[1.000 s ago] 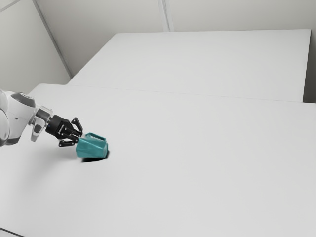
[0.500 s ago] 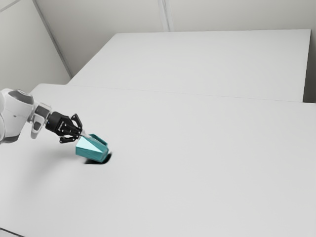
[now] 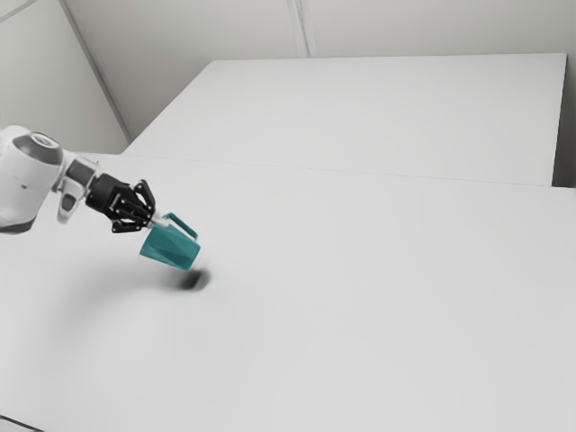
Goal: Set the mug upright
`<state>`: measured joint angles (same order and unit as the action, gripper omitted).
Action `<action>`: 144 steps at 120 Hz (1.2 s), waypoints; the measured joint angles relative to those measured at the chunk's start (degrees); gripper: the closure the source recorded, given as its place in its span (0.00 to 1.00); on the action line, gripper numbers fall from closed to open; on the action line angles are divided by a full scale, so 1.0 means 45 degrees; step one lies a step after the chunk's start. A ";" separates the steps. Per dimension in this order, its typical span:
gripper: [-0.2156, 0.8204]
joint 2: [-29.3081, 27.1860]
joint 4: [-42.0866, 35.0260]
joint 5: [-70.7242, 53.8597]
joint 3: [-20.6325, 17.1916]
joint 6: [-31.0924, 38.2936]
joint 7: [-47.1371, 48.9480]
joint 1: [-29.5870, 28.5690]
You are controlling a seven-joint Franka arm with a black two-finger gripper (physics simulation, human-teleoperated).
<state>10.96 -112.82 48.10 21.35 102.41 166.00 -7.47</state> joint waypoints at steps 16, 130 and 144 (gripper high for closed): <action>0.97 -0.0014 0.0511 -0.1841 -0.0309 0.0593 0.0000 0.0532; 0.97 0.1106 0.0813 -1.1901 -0.0352 0.6049 -0.0002 0.6148; 0.97 0.1111 0.0642 -1.1932 -0.0352 0.6849 -0.0002 0.6166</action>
<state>15.96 -109.93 -5.60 19.77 133.23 165.99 20.28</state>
